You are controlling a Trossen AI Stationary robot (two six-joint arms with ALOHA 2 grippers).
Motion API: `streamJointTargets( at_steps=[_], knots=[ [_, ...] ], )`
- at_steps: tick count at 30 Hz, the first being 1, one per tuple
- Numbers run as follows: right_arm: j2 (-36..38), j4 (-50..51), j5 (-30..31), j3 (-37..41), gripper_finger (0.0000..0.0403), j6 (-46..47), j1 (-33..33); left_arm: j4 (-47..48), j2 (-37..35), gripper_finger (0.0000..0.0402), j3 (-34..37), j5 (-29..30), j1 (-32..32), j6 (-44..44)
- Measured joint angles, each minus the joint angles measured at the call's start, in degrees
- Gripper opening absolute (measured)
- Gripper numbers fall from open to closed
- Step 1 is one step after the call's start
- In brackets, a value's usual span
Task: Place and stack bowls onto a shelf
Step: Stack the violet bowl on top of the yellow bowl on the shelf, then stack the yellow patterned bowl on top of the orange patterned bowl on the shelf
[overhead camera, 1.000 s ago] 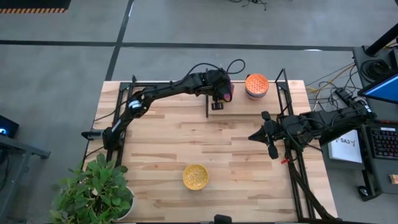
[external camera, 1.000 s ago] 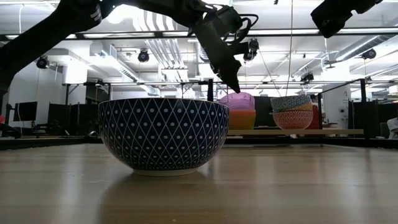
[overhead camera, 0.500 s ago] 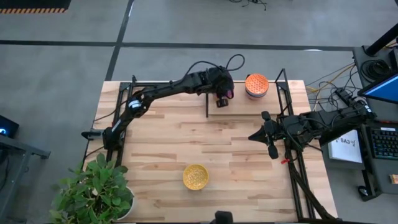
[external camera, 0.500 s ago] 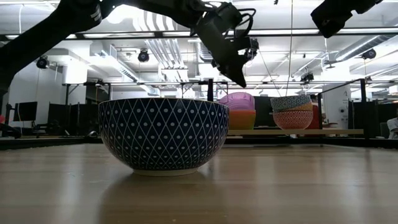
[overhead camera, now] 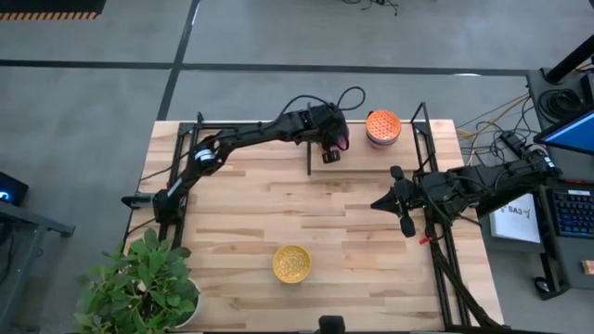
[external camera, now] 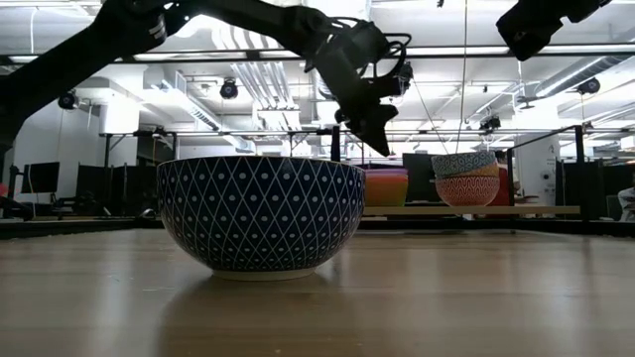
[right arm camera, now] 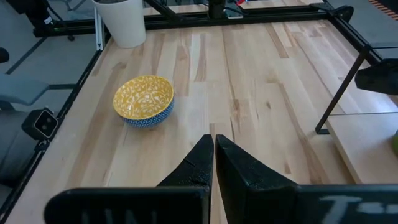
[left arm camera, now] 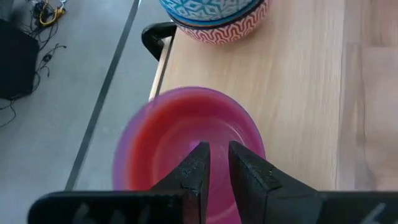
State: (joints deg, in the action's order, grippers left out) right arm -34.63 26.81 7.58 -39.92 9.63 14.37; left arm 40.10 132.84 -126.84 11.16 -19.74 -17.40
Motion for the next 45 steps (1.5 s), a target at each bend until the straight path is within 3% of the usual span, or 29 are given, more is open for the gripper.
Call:
streamJointTargets(
  at_steps=[10, 17, 22, 27, 35, 40, 45],
  knots=[
    [0.0, -0.8, 0.0, 0.0, 0.0009, 0.6, 0.0, 8.2, -4.6, 0.0041, -2.6, -0.2, 5.3, 0.5],
    [-2.8, -6.9, 0.1, 0.0, 0.0009, 4.9, 0.0, 14.9, -8.5, 0.0039, 0.5, -0.2, 11.1, 1.1],
    [-7.8, -9.2, 0.0, -0.2, 0.0009, 8.1, 0.0, 11.9, -14.5, 0.0038, 12.2, 0.4, 15.4, 2.9],
    [-13.5, -9.2, 0.0, -1.1, 0.0009, 12.6, 0.0, -2.6, -27.7, 0.0038, 30.5, 5.0, 20.2, 4.0],
    [-25.3, -9.6, -0.1, -5.7, 0.0009, 19.7, -0.2, -20.0, -47.8, 0.0038, 54.3, 5.3, 26.7, 2.9],
    [-33.1, -8.4, -0.7, -11.8, 0.0009, 20.6, -0.2, -28.0, -56.2, 0.0038, 64.2, 5.2, 28.8, 2.7],
    [-41.3, -4.1, -1.1, -21.2, 0.0009, 20.8, -0.2, -28.3, -61.8, 0.0038, 69.3, 5.4, 28.9, 2.7]
  ],
)
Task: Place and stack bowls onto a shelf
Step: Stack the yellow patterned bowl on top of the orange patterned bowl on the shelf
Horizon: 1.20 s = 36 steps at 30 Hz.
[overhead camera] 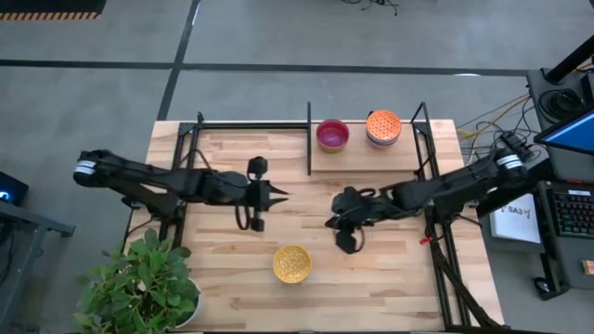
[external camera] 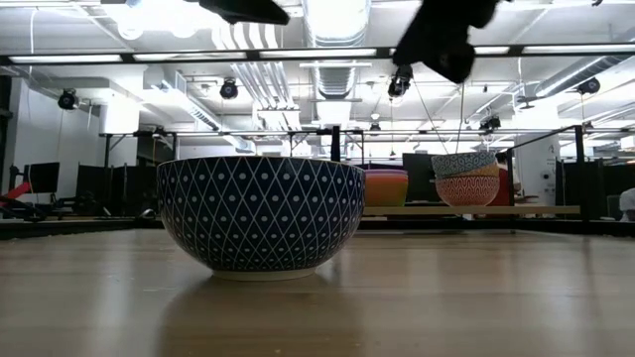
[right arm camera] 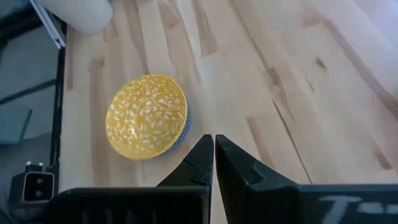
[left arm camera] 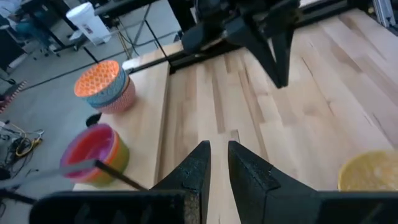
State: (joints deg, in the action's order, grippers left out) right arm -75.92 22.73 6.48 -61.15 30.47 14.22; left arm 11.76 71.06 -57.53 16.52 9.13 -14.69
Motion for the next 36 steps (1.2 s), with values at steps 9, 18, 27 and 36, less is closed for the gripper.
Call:
streamJointTargets(
  at_steps=[9, 18, 27, 36],
  knots=[
    [-14.3, 9.0, 0.2, -15.0, 0.0009, -2.1, 0.0, 3.1, -3.5, 0.0038, 3.1, -0.1, 0.2, 0.7],
    [-23.0, 10.0, -1.1, -21.5, 0.0047, -4.1, -0.2, 7.4, -3.4, 0.0039, 3.1, -0.1, 0.5, 2.0],
    [-29.2, 7.9, -3.5, -22.0, 0.0104, -4.8, -0.2, 8.8, -4.0, 0.0039, 3.1, -0.2, 1.4, 4.3],
    [-31.9, 3.4, -3.5, -22.0, 0.0183, -4.1, -0.1, 8.9, -4.4, 0.0039, 3.1, -0.2, 1.8, 4.8]
  ],
)
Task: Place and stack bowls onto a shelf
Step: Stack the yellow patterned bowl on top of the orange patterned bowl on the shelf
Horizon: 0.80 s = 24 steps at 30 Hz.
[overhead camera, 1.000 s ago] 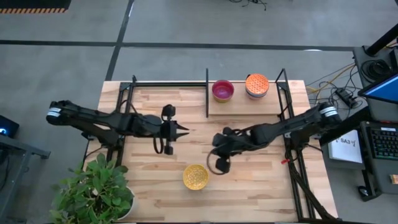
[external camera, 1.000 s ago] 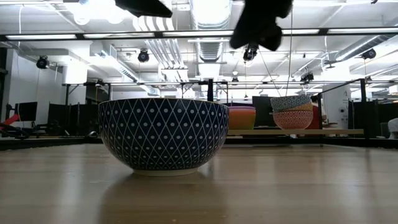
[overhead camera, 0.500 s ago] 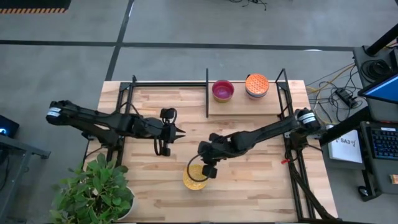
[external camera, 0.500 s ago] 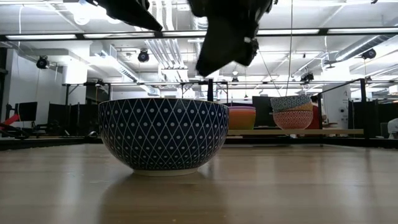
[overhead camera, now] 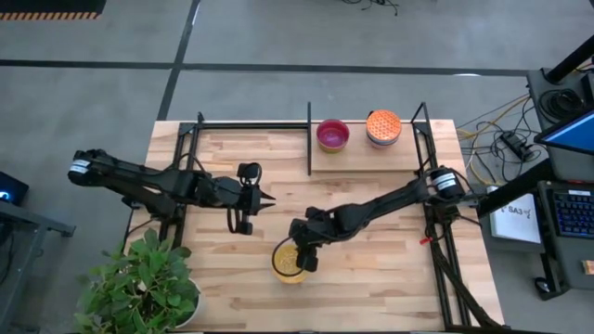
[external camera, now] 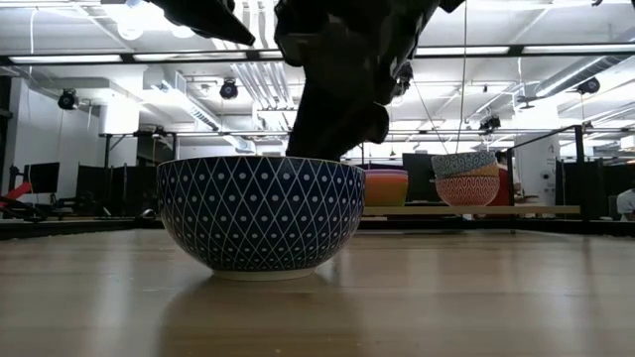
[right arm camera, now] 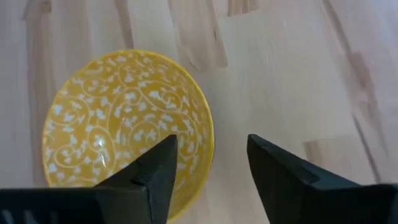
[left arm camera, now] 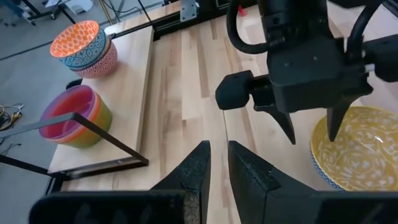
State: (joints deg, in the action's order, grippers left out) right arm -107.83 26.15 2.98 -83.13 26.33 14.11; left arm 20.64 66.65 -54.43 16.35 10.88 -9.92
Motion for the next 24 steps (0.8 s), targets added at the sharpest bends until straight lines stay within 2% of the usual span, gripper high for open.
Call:
streamJointTargets(
  at_steps=[3, 7, 11, 17, 21, 24],
  knots=[
    [-1.2, -0.8, 0.1, 0.0, 0.0194, 1.8, 0.0, 0.0, 0.0, 0.0039, 0.2, 0.0, 0.2, 0.4],
    [-3.6, -1.5, 0.5, 0.0, 0.0183, 2.6, -0.3, -0.1, 0.0, 0.0039, 0.4, 0.0, 0.4, 0.3],
    [-5.7, -1.6, 0.1, 0.0, 0.0141, 2.7, -0.7, -0.1, 0.0, 0.0039, 0.4, 0.0, 0.3, 0.0],
    [-6.2, -1.4, -0.1, 0.0, 0.0026, 1.6, -0.8, -1.1, -0.1, 0.0039, 0.2, 0.1, 0.3, -0.3],
    [-5.0, -0.7, -0.6, 0.0, 0.0017, 0.0, -1.0, -1.3, -0.1, 0.0039, 0.2, 0.2, 0.3, -0.3],
    [-2.2, 2.8, -4.3, 0.2, 0.0017, -2.3, -1.9, -1.4, -0.1, 0.0039, 0.2, 0.2, 0.3, -0.3]
  ],
)
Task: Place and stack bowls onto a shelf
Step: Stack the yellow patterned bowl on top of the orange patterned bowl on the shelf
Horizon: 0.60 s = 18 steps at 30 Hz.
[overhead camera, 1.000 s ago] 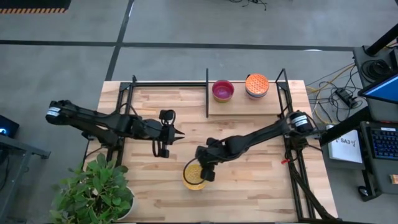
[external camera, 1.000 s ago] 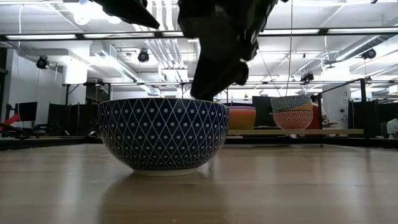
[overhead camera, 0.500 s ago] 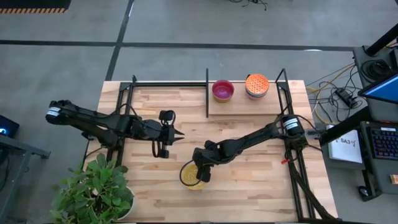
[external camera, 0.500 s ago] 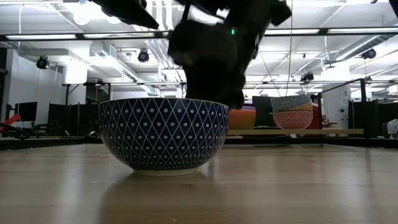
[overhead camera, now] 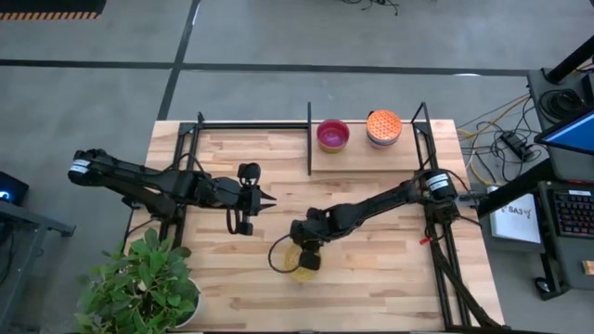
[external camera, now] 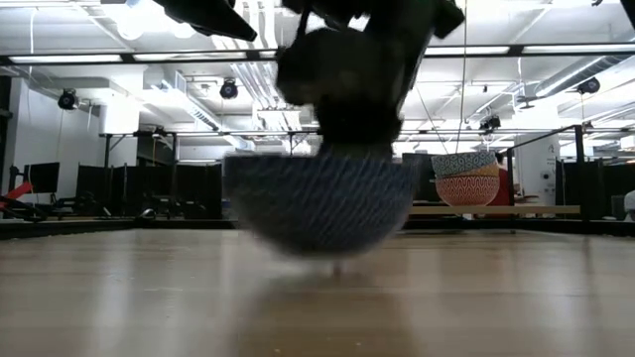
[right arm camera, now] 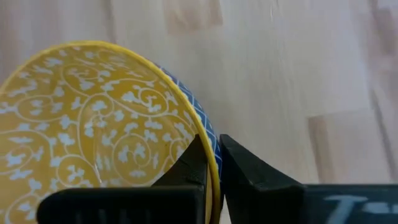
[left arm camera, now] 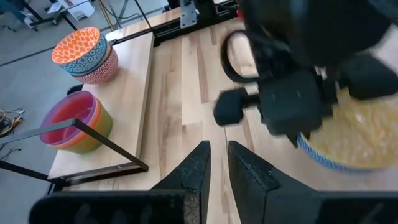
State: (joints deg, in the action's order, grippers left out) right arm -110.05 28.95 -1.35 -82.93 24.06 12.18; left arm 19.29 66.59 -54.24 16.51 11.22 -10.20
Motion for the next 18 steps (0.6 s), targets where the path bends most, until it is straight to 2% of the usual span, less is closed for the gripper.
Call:
streamJointTargets(
  at_steps=[3, 9, 15, 18],
  knots=[
    [4.7, 4.2, -1.7, -0.1, 0.0016, -2.1, -1.8, -0.1, 0.0, 0.0039, 0.0, 0.0, 0.0, 0.0],
    [14.8, 14.7, -0.6, -0.1, 0.0015, -5.0, -8.8, -0.4, 0.0, 0.0039, 0.0, 0.0, 0.0, 0.0],
    [25.2, 22.1, 4.6, 0.2, 0.0014, -9.0, -20.3, -0.4, 0.0, 0.0039, 0.0, 0.0, 0.0, 0.0],
    [30.0, 23.9, 5.0, 1.3, 0.0014, -11.0, -27.6, -0.3, 0.0, 0.0039, 0.0, 0.0, 0.0, 0.0]
  ],
)
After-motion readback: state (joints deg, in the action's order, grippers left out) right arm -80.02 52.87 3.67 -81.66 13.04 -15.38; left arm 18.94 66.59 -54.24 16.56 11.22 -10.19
